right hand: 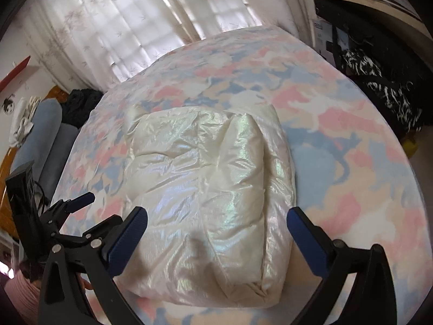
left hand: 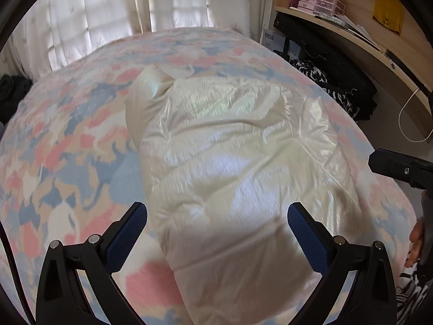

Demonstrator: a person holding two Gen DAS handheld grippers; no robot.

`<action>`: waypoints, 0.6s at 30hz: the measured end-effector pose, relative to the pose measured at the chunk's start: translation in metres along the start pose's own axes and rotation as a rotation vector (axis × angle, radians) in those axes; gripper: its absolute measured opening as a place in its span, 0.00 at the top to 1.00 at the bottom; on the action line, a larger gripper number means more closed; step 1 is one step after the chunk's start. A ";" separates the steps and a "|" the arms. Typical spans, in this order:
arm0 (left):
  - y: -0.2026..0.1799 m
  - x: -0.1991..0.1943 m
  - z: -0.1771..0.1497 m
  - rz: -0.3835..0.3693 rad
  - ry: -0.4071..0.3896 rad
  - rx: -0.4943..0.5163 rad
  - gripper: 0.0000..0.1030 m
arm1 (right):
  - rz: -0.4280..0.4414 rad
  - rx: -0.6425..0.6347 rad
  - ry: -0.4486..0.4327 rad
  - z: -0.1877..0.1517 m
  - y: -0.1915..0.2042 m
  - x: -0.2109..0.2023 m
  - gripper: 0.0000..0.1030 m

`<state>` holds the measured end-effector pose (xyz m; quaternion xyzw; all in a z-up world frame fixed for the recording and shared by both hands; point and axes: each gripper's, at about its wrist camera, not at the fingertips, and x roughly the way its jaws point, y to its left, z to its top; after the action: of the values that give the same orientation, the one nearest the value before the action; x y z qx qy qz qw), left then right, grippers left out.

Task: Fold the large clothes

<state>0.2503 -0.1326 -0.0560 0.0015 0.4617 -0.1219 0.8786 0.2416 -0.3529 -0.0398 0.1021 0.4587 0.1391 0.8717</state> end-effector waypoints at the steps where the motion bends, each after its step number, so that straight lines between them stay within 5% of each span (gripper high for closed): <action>1: 0.002 0.002 -0.002 -0.011 0.020 -0.021 0.01 | -0.004 -0.012 0.007 -0.001 0.001 0.000 0.00; 18: 0.028 0.047 -0.016 -0.078 0.117 -0.154 0.01 | 0.021 0.016 0.071 -0.008 -0.019 0.035 0.00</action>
<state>0.2689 -0.1135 -0.1060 -0.0770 0.5201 -0.1200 0.8421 0.2572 -0.3584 -0.0769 0.1087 0.4895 0.1481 0.8524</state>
